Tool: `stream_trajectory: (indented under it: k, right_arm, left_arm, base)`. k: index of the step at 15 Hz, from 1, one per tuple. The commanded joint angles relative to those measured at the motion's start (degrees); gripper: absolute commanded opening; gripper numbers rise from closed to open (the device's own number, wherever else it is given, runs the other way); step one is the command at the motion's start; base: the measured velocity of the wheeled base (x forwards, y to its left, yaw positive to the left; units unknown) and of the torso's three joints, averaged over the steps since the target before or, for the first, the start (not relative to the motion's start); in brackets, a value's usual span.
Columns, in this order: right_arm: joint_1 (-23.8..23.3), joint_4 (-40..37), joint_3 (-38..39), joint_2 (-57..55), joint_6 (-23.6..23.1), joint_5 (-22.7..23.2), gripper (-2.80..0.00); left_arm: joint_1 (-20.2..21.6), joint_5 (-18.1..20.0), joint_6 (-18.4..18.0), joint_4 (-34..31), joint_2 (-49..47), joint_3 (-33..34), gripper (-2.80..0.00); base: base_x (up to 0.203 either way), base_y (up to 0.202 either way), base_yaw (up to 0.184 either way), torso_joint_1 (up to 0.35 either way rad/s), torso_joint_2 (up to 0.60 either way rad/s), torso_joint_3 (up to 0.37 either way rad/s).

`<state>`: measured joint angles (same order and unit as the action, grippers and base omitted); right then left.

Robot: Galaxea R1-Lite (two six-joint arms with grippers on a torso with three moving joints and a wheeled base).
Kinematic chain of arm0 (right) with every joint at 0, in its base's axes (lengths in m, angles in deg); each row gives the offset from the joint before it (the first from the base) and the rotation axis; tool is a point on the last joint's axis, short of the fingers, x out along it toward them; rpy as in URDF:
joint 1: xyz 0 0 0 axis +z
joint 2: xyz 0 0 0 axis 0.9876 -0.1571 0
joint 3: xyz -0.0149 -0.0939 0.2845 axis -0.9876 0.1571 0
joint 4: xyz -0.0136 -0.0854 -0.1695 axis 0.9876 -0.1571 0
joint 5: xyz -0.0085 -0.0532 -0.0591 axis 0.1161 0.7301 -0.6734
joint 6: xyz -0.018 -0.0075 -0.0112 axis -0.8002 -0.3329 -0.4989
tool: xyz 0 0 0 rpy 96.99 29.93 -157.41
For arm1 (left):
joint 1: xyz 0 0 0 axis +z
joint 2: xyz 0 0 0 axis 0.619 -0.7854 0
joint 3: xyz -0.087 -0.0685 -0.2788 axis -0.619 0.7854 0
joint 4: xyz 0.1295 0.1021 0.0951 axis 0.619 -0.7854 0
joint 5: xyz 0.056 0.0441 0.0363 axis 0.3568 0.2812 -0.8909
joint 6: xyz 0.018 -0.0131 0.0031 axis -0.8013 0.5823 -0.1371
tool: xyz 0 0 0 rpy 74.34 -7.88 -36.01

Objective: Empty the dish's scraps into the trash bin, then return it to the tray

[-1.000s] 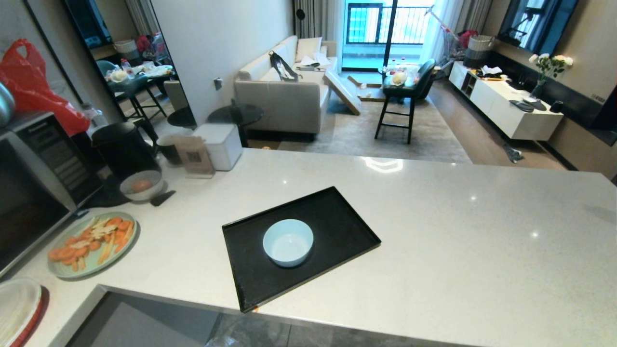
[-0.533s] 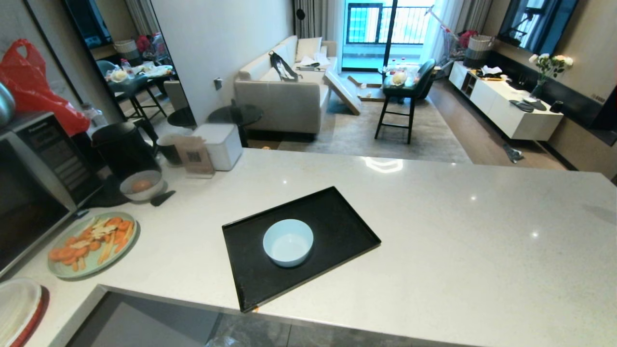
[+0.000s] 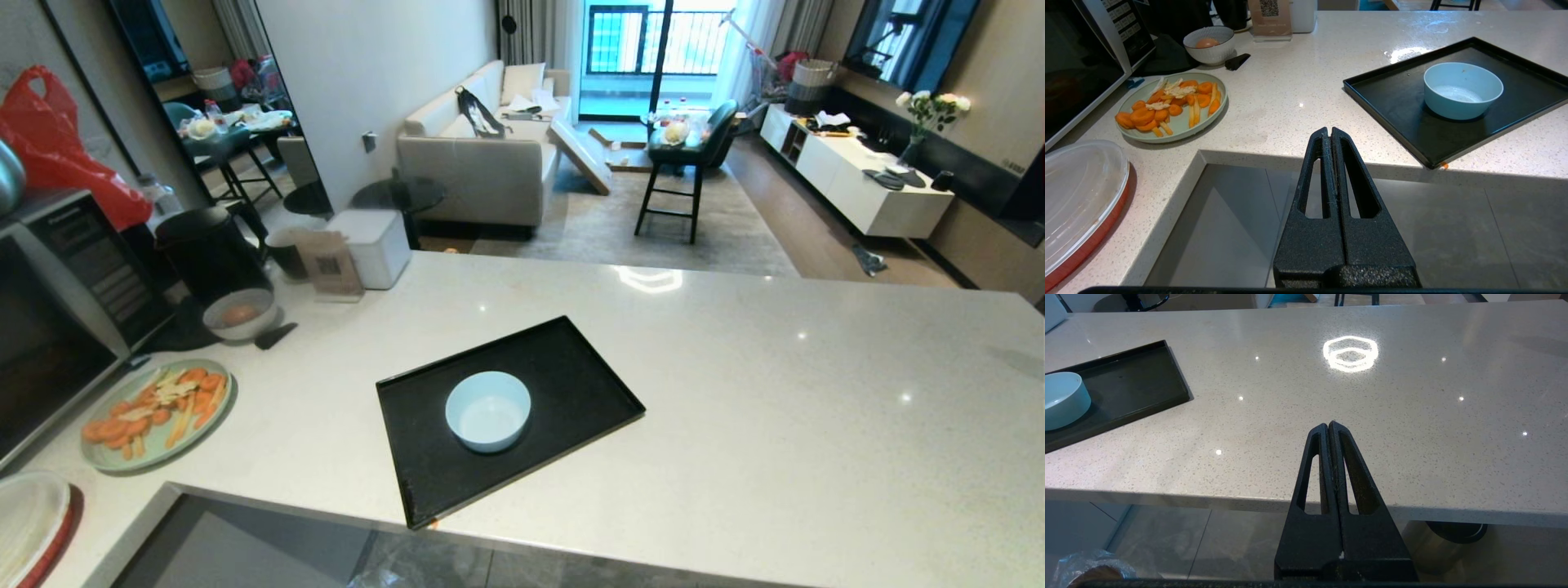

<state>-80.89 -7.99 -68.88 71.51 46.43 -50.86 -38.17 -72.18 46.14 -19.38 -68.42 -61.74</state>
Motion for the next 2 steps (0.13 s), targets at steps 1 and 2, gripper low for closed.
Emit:
stream_trajectory:
  k: [1,2]
  right_arm:
    - [0.0,0.0,0.0,0.0,0.0,0.0,-2.80]
    - [0.0,0.1,0.0,0.0,0.1,0.0,-2.80]
  left_arm:
    - [0.0,0.0,-0.1,0.0,0.0,0.0,-2.80]
    - [0.0,0.0,0.0,0.0,0.0,0.0,-2.80]
  base:
    - [0.000,0.000,0.000,0.000,0.00,0.000]
    - [0.000,0.000,0.000,0.000,0.00,0.000]
